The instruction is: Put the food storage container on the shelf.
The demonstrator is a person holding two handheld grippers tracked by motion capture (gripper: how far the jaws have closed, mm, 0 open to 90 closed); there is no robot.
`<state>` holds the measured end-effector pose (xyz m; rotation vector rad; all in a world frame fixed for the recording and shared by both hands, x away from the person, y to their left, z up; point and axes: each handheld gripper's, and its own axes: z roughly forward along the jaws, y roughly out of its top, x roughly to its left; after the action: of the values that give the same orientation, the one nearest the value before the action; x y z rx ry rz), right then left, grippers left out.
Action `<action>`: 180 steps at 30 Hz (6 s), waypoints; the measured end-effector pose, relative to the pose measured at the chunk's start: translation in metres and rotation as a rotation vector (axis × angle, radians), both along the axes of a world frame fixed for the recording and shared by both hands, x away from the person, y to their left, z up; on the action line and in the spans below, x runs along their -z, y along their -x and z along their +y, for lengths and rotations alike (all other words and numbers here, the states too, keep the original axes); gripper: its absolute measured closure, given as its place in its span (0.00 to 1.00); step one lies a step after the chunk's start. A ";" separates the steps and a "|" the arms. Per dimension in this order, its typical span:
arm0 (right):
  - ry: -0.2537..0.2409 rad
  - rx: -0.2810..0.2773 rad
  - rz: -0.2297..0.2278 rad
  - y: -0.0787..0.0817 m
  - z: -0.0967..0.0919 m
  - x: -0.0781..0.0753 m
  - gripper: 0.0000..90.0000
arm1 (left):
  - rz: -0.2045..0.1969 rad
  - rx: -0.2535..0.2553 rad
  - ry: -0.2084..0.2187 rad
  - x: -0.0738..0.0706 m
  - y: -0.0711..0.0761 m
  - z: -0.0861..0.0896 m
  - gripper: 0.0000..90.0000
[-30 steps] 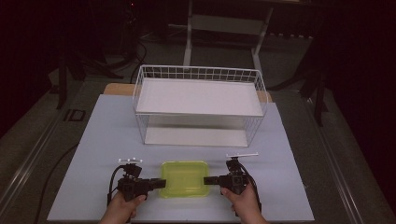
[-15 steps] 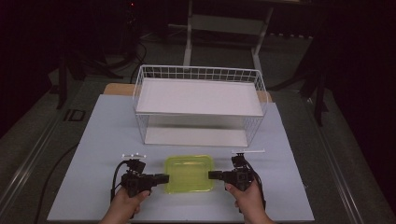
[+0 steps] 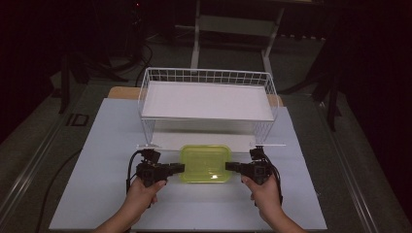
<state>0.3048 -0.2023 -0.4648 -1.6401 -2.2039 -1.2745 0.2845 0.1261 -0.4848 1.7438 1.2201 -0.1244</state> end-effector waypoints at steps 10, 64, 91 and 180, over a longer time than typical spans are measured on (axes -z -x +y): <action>0.016 0.040 -0.033 -0.022 -0.005 0.004 0.88 | -0.029 -0.037 -0.001 0.008 -0.023 -0.010 0.88; 0.094 0.191 -0.215 -0.084 0.012 0.036 0.61 | -0.199 -0.141 -0.032 0.045 -0.091 -0.018 0.55; 0.084 0.035 -0.289 -0.028 0.025 0.018 0.67 | -0.272 -0.092 -0.039 0.013 -0.030 -0.003 0.38; 0.114 -0.116 -0.372 -0.041 0.072 0.042 0.21 | -0.467 0.105 -0.034 0.014 -0.004 0.010 0.00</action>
<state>0.3458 -0.1301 -0.5068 -1.3743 -2.5825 -1.5531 0.2881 0.1359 -0.4989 1.7394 0.7935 0.2332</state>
